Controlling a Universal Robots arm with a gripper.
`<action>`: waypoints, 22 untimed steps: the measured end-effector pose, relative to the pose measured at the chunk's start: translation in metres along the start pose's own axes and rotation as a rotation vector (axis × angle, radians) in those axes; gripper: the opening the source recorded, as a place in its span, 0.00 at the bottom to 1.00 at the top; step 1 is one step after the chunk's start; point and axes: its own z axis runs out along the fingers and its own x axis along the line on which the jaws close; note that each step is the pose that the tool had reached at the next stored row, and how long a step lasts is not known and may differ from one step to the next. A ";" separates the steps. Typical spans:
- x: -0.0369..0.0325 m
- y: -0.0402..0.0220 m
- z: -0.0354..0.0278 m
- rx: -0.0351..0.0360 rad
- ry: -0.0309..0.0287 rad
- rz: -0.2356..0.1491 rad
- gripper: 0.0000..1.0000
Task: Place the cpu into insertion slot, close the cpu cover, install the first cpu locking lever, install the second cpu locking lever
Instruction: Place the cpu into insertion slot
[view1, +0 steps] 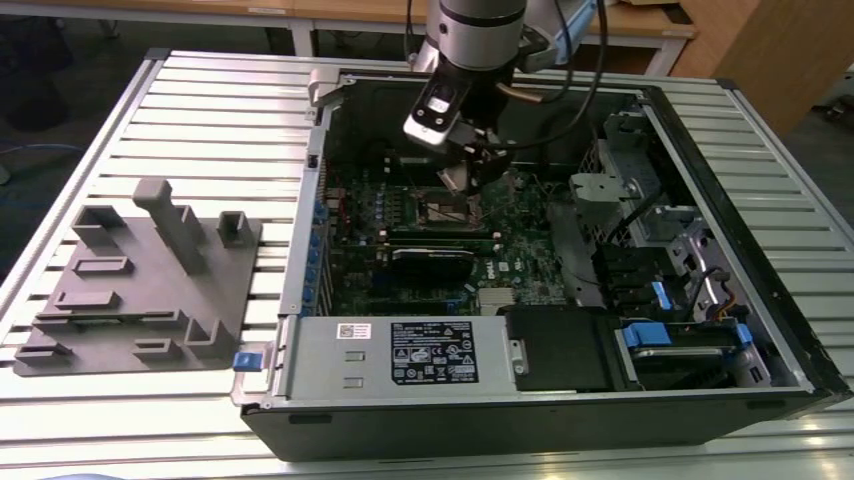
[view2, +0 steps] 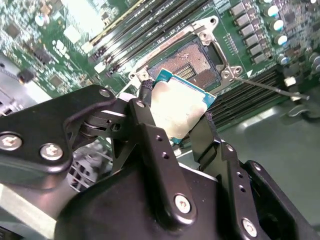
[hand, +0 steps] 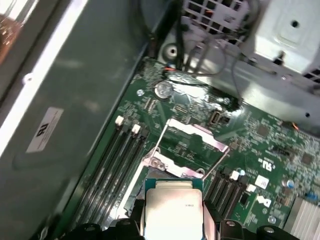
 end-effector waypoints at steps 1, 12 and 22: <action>0.0000 0.0000 0.0002 0.0001 -0.0016 0.018 0.54; 0.0001 -0.0004 0.0010 0.0003 -0.0117 0.130 0.54; 0.0001 -0.0005 0.0026 0.0007 -0.0238 0.263 0.54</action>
